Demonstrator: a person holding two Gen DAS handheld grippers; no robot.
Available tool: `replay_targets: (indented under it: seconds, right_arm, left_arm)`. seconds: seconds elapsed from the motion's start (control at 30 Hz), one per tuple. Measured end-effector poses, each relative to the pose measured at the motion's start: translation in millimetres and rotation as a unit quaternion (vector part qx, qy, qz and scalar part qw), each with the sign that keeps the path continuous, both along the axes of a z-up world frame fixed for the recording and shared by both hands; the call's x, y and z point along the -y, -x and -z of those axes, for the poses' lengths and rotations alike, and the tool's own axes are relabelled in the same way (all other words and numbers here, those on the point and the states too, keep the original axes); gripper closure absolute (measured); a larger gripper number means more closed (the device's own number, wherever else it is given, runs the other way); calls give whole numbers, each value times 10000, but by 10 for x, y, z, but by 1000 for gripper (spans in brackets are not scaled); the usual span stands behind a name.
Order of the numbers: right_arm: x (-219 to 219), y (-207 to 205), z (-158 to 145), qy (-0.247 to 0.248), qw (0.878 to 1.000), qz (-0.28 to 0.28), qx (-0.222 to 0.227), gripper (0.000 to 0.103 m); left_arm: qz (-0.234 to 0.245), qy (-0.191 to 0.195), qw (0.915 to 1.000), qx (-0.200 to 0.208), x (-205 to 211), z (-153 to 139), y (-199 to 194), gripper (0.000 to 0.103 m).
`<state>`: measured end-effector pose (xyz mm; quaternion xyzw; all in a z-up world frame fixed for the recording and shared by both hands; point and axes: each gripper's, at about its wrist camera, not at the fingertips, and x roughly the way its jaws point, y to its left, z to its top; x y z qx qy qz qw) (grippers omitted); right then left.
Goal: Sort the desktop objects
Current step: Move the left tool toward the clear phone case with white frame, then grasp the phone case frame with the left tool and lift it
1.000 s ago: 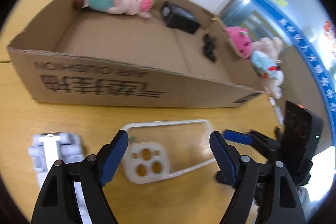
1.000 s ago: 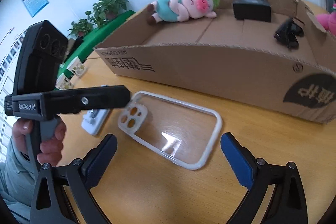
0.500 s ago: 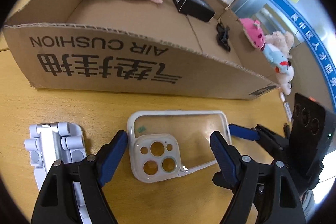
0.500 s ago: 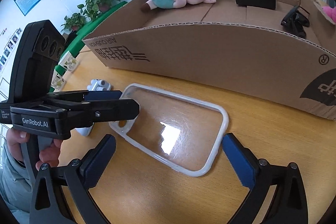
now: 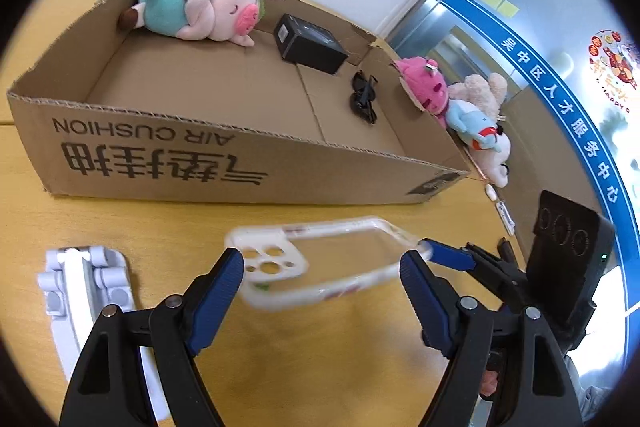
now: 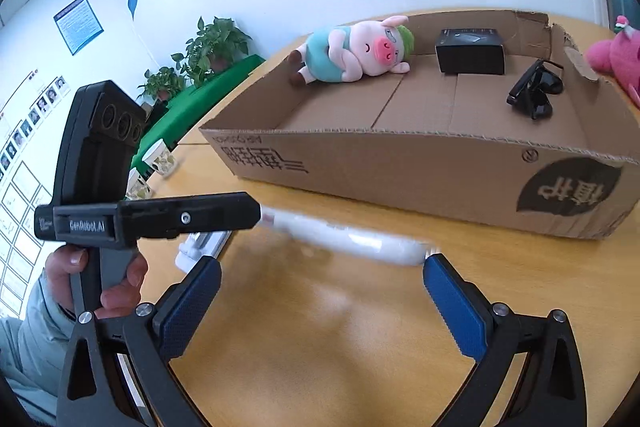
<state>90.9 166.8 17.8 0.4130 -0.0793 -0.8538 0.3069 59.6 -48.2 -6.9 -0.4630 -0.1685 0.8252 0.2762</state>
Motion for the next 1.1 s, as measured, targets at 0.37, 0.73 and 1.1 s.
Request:
replay_targets:
  seconds: [0.37, 0.73, 1.1]
  right_arm:
    - [-197, 120, 261, -448, 9965, 559, 432, 22]
    - [-18, 302, 417, -1586, 9847, 657, 283, 85]
    - [-109, 251, 428, -1510, 9848, 820, 250, 96]
  left_arm:
    - [-519, 767, 9949, 398, 57, 236, 60, 23]
    - [-562, 1222, 9903, 335, 23, 331, 71, 68]
    - [-536, 1204, 9907, 352, 13, 344, 54, 95]
